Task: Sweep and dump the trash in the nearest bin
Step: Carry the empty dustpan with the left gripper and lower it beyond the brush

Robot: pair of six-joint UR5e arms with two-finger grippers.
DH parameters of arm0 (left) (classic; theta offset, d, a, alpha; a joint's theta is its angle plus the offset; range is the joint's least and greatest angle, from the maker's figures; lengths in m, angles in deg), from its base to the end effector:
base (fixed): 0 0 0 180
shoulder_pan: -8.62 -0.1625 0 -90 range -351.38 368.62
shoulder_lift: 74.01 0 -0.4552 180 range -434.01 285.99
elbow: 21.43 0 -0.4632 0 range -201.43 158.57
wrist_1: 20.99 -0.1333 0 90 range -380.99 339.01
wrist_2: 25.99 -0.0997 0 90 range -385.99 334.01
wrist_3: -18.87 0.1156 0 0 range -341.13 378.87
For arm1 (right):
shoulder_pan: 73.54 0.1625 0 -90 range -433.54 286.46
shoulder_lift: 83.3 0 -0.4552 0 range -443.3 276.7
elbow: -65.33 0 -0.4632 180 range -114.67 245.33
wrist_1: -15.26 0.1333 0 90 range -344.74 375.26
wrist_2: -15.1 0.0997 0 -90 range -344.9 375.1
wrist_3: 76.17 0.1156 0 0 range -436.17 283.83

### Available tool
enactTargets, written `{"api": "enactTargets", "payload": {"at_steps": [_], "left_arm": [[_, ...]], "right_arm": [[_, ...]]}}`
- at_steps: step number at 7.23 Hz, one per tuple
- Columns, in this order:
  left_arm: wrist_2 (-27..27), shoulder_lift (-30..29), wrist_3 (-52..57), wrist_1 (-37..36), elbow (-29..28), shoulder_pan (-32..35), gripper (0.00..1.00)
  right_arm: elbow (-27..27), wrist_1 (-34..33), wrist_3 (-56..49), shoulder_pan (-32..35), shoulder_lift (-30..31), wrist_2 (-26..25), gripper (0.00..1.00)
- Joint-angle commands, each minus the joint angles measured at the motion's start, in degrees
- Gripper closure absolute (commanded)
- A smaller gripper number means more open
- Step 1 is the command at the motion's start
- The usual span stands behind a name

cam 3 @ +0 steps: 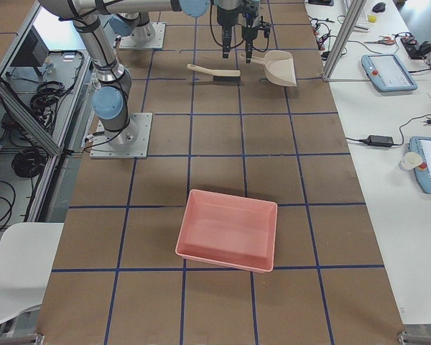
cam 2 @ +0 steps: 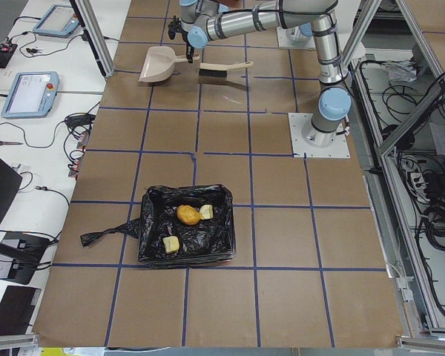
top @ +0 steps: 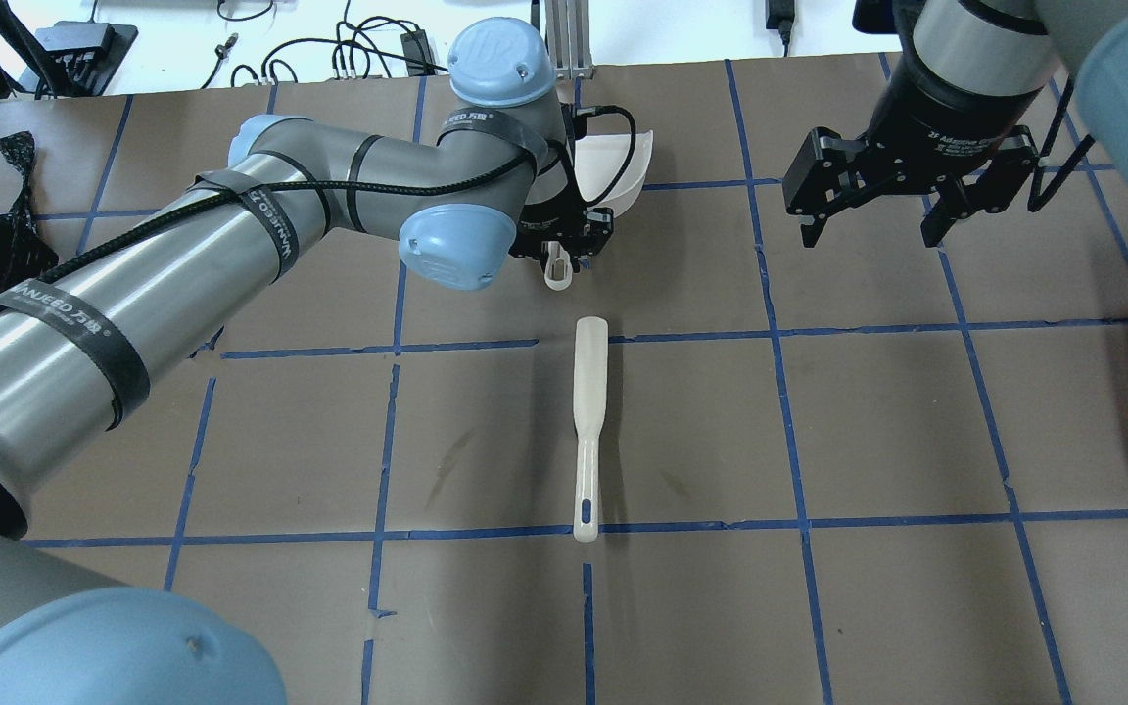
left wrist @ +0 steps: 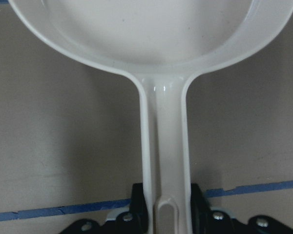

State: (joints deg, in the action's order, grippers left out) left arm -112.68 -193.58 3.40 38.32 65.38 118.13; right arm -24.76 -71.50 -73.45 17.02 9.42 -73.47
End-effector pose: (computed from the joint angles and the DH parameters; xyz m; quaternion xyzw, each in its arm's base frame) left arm -0.3816 -0.6580 0.2450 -0.0363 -0.9982 0.0272 0.0388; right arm 0.1415 -0.5382 0.5218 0.0189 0.9997 0.0057 0.0123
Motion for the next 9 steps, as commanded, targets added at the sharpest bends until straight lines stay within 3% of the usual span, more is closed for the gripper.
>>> {"api": "enactTargets", "payload": {"at_steps": [1, 6, 8, 9], "left_arm": [[-1.10, -0.75, -0.35, 0.10, -0.06, 1.14, 0.99], [-1.11, -2.07, -0.53, -0.07, 0.02, 1.32, 0.96], [-1.02, -2.07, -0.44, -0.07, 0.81, 1.32, 0.86], [-1.02, -1.99, -0.36, -0.07, 0.90, 1.32, 0.70]], "right_arm": [[0.00, 0.01, 0.00, -0.04, 0.00, 0.07, 0.00], [0.09, 0.01, 0.00, -0.04, 0.00, 0.07, 0.00], [0.09, -0.07, 0.00, -0.04, 0.00, 0.07, 0.00], [0.09, -0.07, 0.00, -0.04, 0.00, 0.07, 0.00]]}}
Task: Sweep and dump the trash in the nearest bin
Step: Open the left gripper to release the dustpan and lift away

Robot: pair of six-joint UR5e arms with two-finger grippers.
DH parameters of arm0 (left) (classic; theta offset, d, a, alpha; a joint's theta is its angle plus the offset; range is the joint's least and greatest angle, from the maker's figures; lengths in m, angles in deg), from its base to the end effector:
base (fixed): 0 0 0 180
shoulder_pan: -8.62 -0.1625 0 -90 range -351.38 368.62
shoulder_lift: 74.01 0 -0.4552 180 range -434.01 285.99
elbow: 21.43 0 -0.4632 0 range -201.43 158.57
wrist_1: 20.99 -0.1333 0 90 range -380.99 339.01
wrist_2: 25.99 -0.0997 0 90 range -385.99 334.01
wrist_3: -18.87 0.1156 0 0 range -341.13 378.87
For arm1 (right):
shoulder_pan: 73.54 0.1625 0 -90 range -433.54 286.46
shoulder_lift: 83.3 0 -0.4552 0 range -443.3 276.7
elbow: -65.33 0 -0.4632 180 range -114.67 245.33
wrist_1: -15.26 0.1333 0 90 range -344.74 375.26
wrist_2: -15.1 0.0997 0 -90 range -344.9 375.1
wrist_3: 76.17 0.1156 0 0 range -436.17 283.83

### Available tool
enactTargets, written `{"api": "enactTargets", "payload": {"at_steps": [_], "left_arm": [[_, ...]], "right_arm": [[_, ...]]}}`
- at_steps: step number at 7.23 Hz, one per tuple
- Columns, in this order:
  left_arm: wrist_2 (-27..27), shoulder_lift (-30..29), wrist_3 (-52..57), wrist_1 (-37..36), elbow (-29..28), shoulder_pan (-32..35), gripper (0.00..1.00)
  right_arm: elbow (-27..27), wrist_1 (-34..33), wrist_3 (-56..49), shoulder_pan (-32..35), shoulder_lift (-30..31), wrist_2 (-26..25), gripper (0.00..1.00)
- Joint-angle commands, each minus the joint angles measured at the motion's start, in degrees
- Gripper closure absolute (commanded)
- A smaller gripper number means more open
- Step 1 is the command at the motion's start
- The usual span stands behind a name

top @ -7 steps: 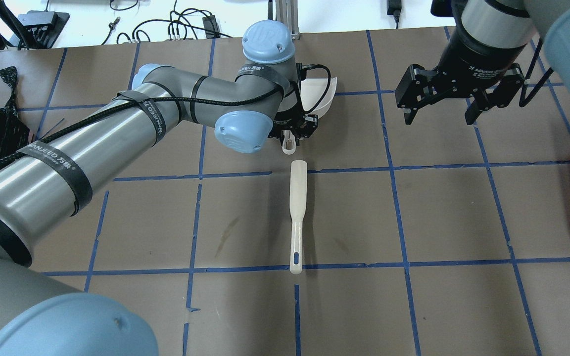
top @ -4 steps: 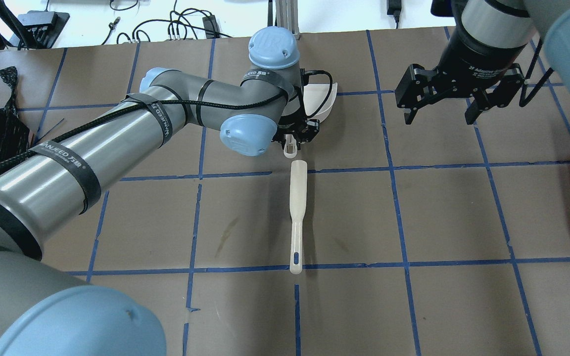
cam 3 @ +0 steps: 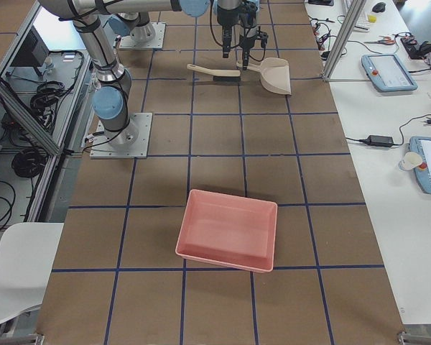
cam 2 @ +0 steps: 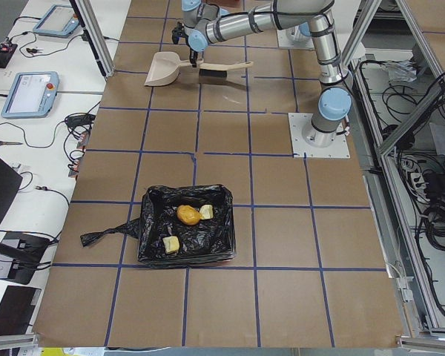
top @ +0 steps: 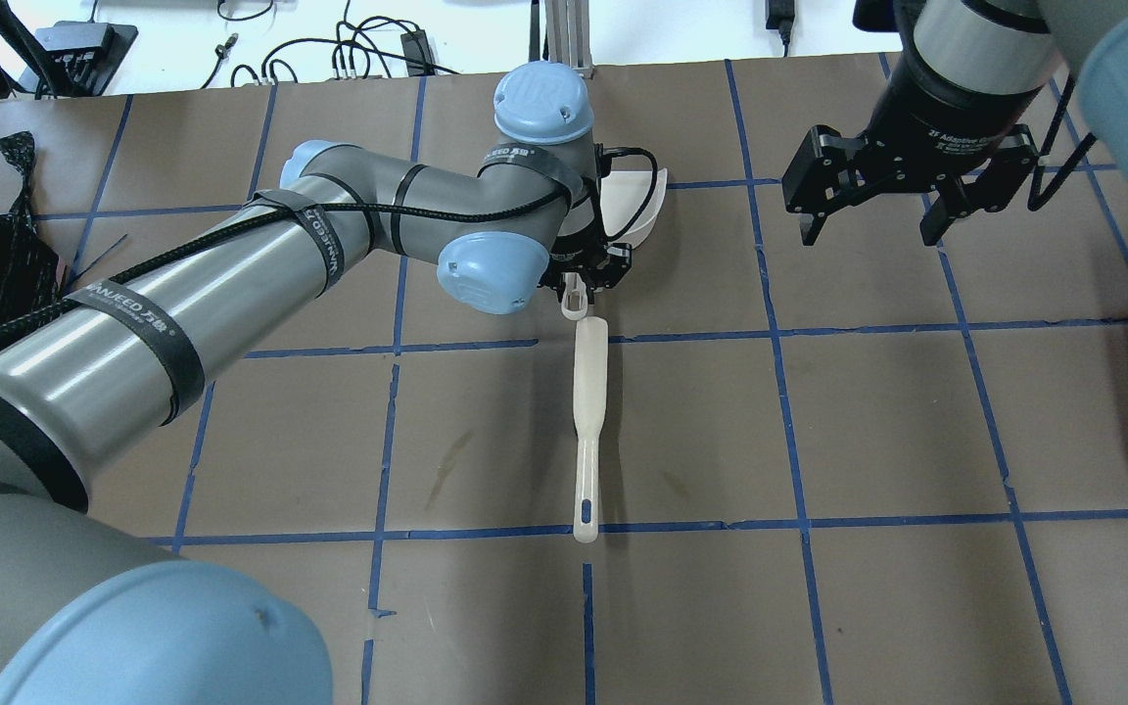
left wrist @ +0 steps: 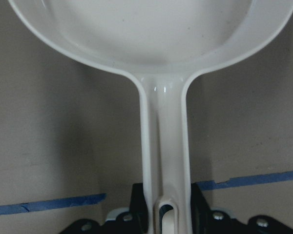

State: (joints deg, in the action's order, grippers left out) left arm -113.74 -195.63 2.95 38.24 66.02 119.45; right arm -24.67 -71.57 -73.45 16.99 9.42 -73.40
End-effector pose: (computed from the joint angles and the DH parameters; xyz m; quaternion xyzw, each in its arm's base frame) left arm -0.3943 -0.6488 0.2126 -0.0431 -0.9988 0.0079 0.0233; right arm 0.1413 -0.5386 0.5228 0.0192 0.9997 0.0043 0.0130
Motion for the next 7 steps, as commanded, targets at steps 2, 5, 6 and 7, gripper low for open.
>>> {"api": "enactTargets", "payload": {"at_steps": [2, 5, 6, 7], "left_arm": [[0.47, 0.16, 0.10, 0.09, 0.18, 0.00, 0.24], [0.12, 2.77, 0.97, 0.96, -0.87, -0.52, 0.00], [0.03, 4.10, 1.32, 1.75, -0.79, -1.83, 0.00], [-0.05, 6.11, 2.46, 7.50, -0.87, -4.72, 0.00]], "right_arm": [[0.00, -0.01, 0.00, 0.00, 0.00, 0.00, 0.00], [0.18, -0.01, 0.00, 0.00, -0.09, 0.00, 0.00], [0.18, -0.01, 0.00, 0.00, -0.09, 0.00, 0.00], [0.18, 0.08, 0.00, 0.00, -0.09, 0.00, 0.00]]}}
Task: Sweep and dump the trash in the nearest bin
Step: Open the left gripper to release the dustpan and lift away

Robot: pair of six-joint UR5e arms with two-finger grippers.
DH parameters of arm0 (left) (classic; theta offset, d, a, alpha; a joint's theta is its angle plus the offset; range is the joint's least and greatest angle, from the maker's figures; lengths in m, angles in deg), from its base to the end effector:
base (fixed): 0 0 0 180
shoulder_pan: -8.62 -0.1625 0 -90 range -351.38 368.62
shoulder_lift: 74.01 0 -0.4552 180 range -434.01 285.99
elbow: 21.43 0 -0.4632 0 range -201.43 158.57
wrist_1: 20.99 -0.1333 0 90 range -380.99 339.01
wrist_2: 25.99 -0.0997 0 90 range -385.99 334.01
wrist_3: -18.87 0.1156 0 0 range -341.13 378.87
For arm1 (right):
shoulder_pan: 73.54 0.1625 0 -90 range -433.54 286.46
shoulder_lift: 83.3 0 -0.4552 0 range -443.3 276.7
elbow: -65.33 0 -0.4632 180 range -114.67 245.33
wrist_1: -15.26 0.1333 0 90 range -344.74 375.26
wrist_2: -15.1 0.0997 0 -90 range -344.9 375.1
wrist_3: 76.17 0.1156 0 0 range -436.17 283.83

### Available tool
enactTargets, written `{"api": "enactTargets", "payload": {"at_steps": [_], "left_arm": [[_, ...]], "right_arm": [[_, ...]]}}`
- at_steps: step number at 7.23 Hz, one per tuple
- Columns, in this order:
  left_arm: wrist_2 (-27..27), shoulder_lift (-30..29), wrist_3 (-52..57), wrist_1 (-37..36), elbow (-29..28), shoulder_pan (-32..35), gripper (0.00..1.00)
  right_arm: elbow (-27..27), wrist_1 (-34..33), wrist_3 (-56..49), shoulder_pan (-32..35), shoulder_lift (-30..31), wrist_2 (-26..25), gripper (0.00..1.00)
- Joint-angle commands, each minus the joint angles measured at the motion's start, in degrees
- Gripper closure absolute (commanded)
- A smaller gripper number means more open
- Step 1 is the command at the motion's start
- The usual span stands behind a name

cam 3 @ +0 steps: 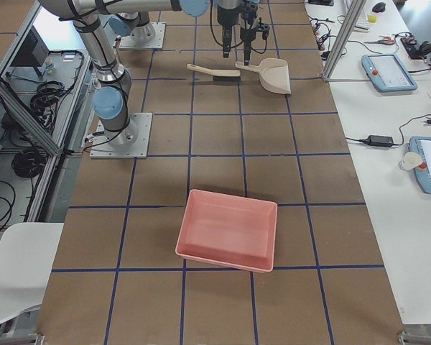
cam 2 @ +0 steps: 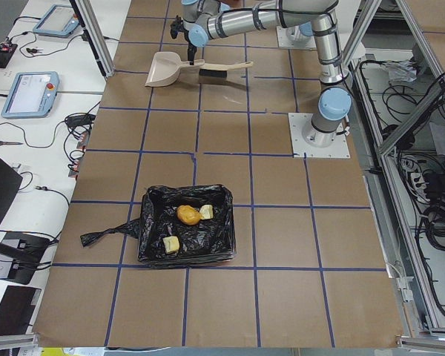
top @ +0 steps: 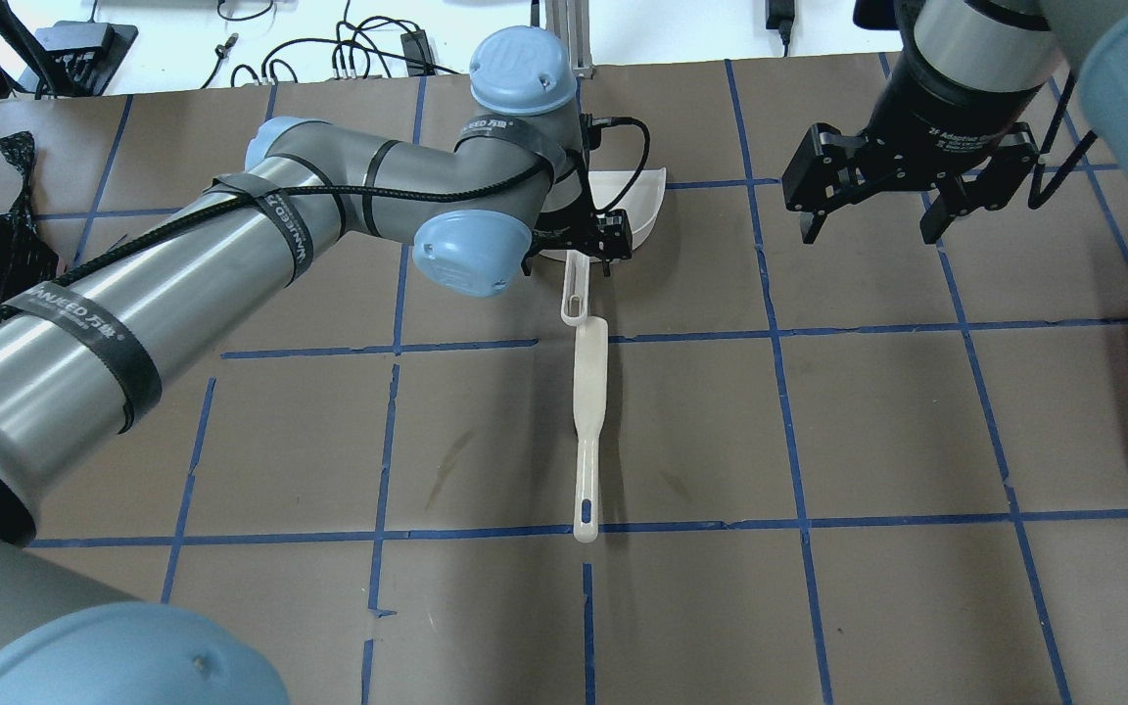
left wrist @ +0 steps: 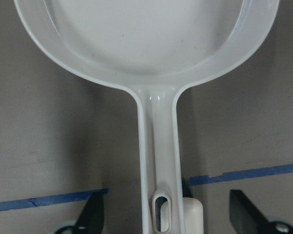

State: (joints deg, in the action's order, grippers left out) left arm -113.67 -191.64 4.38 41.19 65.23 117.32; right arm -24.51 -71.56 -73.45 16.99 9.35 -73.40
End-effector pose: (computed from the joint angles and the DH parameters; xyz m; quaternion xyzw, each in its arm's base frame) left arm -0.3679 -0.6566 0.2661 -0.0373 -0.9986 0.0237 0.0282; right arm 0.1413 -0.5393 0.5237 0.0192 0.9997 0.0036 0.0130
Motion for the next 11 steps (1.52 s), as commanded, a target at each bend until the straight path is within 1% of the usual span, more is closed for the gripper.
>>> {"api": "enactTargets", "payload": {"at_steps": [1, 2, 3, 4, 5, 6, 7, 8, 9, 10, 11], "left_arm": [[-0.03, 7.36, 3.82, 11.14, 0.00, -6.71, 0.00], [-0.03, 12.46, 6.55, 16.43, 0.09, -12.15, 0.00], [-0.03, 15.82, 9.10, 18.31, 0.09, -15.42, 0.00], [-0.29, 19.86, 13.04, 22.07, 0.00, -17.71, 0.00], [-3.52, 23.81, 17.43, 26.80, -0.09, -20.35, 0.00], [-4.68, 27.33, 21.48, 30.16, -0.09, -21.94, 0.00], [-4.26, 29.19, 22.13, 31.84, 0.00, -22.22, 0.00], [-4.16, 29.47, 21.52, 35.60, 0.17, -21.52, 0.00], [-0.86, 29.22, 21.08, 36.07, 1.48, -21.08, 0.00], [4.57, 29.30, 21.51, 36.25, 1.67, -19.60, 0.00], [4.36, 29.48, 21.43, 36.17, 1.84, -19.06, 0.00]], "right_arm": [[0.10, 0.07, 0.00, 0.00, -0.10, 0.00, 0.00], [0.10, 0.07, 0.00, 0.00, -0.01, 0.00, 0.00], [0.10, 0.07, 0.00, 0.00, -0.01, 0.00, 0.00], [-0.16, 0.07, 0.00, 0.09, -0.01, 0.00, 0.00], [-0.16, 0.07, 0.00, 0.44, -0.27, 0.00, 0.00], [0.01, -0.10, -0.09, 0.44, -1.41, -0.09, 0.00], [0.02, -0.19, 0.00, 0.70, -1.59, -0.09, 0.00], [0.02, -0.19, 0.00, 0.70, -1.59, -0.09, 0.00], [0.02, -0.37, 0.00, 0.70, -1.59, 0.00, 0.00], [0.10, -0.46, 0.00, 0.70, -1.59, 0.00, 0.00], [0.10, -0.28, 0.00, 0.70, -1.59, 0.00, 0.00]]}}
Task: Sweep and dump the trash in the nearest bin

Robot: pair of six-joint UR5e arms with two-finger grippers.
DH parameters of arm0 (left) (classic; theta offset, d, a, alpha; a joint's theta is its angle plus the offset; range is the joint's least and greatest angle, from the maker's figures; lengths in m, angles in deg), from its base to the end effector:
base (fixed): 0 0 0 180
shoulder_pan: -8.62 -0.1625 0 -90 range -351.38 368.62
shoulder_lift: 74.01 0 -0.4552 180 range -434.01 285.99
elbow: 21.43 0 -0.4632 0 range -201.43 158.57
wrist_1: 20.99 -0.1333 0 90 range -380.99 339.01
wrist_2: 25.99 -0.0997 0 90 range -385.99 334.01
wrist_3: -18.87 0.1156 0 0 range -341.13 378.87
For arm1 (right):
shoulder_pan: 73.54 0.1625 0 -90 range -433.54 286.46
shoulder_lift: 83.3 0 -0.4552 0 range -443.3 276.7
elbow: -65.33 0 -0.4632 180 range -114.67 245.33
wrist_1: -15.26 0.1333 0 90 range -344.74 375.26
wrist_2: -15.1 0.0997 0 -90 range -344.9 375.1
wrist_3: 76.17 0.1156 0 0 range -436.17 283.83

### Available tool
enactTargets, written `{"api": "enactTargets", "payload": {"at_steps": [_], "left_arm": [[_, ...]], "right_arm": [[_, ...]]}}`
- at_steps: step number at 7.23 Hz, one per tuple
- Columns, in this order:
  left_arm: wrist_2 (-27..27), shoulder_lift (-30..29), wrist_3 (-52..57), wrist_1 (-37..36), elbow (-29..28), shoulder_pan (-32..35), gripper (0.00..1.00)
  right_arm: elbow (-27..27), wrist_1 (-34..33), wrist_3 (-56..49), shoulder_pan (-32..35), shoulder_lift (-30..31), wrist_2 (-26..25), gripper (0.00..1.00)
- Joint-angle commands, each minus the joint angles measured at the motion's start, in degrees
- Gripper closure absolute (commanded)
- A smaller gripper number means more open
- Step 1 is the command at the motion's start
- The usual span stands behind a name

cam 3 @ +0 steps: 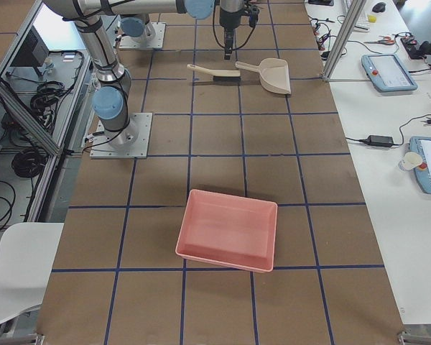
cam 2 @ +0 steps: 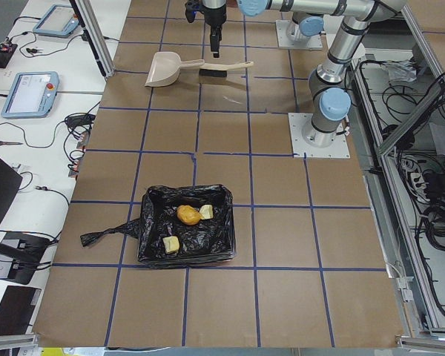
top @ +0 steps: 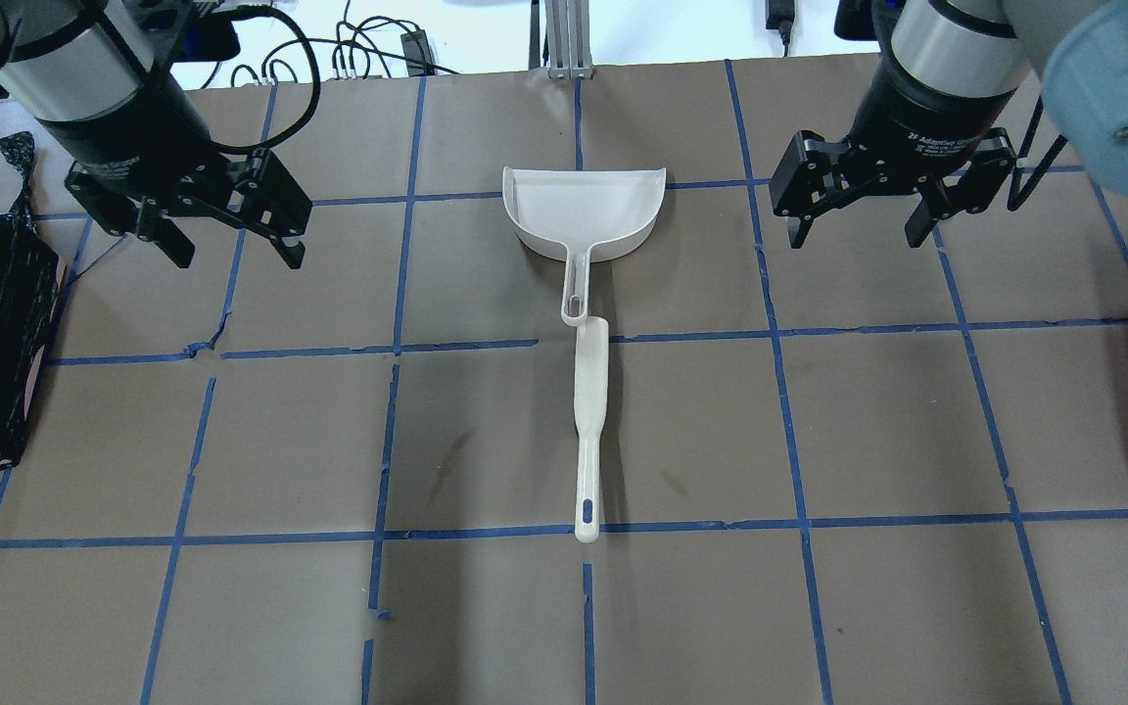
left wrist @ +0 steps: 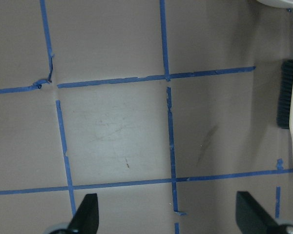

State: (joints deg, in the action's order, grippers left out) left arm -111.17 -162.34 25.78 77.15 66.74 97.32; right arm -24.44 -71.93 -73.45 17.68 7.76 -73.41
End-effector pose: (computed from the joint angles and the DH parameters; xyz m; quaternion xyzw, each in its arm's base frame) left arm -0.1307 -0.5422 0.5229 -0.0472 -0.9972 -0.0373 0.0448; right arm 0.1480 -0.5482 0.5099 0.0133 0.9997 0.0137 0.0125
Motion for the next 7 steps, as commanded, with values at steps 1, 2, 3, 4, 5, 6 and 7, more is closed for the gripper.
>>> {"api": "enactTargets", "payload": {"at_steps": [1, 2, 3, 4, 5, 6, 7], "left_arm": [[-0.40, -0.26, -2.32, -0.23, 0.16, 0.94, 0.00], [-3.21, -0.26, -3.82, -0.41, 0.51, 1.12, 0.00], [-3.15, -0.26, -4.01, -0.59, 1.21, 1.12, 0.00], [-2.80, -0.52, -6.37, -1.98, 2.35, 1.55, 0.01], [-2.97, -0.26, -7.26, -5.48, 3.84, 3.04, 0.01], [-3.32, 0.00, -7.18, -5.69, 4.46, 3.31, 0.01], [-3.15, 0.26, -7.01, -5.69, 4.56, 3.40, 0.01]], "right_arm": [[0.03, -0.17, 0.00, 0.01, -0.01, 0.01, 0.00], [0.03, -0.18, 0.00, 0.01, -0.01, 0.01, 0.00], [0.03, -0.26, 0.00, 0.09, -0.18, 0.01, 0.00], [0.03, -0.44, 0.00, 0.01, -0.71, 0.01, 0.00], [0.03, -0.53, 0.00, 0.01, -0.88, 0.01, 0.00], [0.64, -0.35, 0.00, 0.09, -0.89, 0.10, 0.00], [1.78, 0.34, 0.00, 0.01, -0.97, -0.08, 0.00]]}}
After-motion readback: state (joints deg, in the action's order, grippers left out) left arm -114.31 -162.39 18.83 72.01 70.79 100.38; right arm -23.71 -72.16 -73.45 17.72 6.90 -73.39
